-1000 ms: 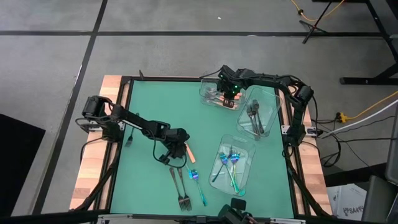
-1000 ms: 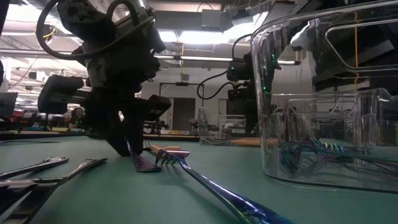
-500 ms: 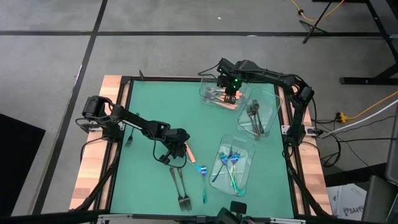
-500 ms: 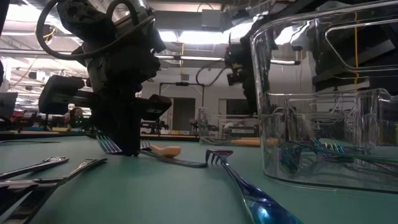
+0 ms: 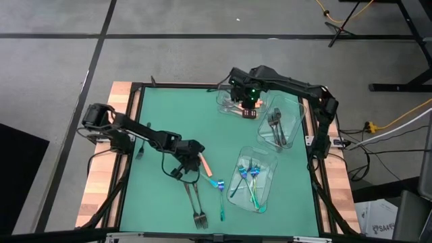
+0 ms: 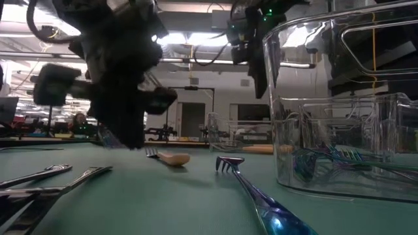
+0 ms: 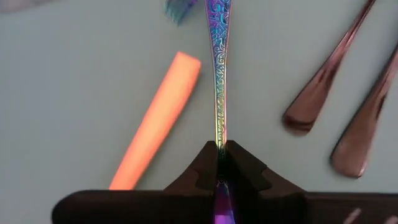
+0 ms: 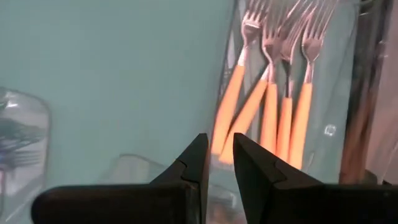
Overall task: Sort silverware by color (type)
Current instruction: Put the blue fork into the bottom transparent bin
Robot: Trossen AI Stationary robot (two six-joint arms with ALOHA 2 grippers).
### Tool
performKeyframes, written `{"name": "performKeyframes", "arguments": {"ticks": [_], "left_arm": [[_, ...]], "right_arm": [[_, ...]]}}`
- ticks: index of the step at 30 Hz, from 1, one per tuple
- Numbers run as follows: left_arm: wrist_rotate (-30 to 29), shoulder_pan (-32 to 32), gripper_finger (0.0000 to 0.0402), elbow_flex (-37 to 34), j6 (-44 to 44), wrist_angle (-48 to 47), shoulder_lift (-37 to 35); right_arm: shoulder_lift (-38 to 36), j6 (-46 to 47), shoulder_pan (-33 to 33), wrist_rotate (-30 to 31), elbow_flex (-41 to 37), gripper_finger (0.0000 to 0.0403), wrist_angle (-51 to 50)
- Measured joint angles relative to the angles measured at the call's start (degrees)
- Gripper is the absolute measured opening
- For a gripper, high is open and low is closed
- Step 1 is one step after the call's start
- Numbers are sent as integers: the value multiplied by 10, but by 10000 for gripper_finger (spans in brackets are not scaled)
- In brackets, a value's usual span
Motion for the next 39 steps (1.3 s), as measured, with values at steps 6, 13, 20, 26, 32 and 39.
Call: {"name": "performKeyframes", "arguments": {"ticks": [6, 13, 20, 26, 32, 39], "left_arm": [[-40, -14, 12, 1, -11, 1, -45], [-142, -16, 12, 2, 22, 4, -93], [-257, -14, 12, 2, 103, 25, -107], [-330, -6, 12, 3, 167, 55, -107], [-340, 6, 12, 3, 241, 128, -107], [-340, 6, 12, 3, 330, 208, -107]], "right_arm": [[-5, 29, 30, -41, 6, 62, -16], [-6, 98, 56, -186, 6, 62, 15], [-6, 218, 85, -256, 6, 62, 76], [-6, 288, 118, -256, 6, 62, 124], [-6, 331, 149, -238, 6, 62, 167], [-6, 377, 172, -214, 5, 62, 172]]}}
